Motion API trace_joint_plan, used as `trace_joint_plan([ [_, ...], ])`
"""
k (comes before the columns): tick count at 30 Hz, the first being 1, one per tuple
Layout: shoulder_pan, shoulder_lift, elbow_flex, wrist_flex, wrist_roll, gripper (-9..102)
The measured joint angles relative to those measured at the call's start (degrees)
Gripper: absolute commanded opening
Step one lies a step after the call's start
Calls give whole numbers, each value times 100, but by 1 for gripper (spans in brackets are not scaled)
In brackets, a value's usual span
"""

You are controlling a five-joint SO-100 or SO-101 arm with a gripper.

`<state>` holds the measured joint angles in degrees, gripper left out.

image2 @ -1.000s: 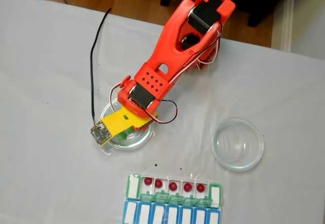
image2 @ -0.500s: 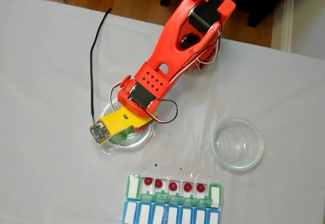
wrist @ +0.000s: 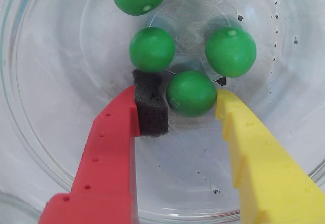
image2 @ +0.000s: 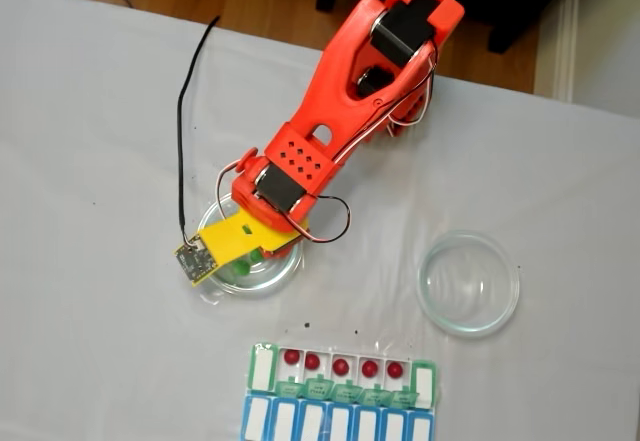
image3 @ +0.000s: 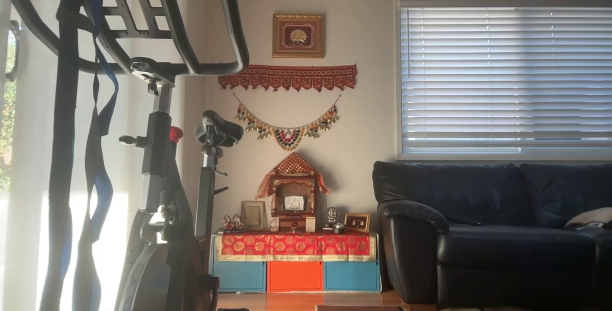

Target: Sort medicines into box.

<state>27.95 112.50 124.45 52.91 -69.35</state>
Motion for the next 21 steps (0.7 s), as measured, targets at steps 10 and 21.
trace_joint_plan([
  [10,62,0,-299,281,-62,22],
  [21,62,0,-510,422,-132,21],
])
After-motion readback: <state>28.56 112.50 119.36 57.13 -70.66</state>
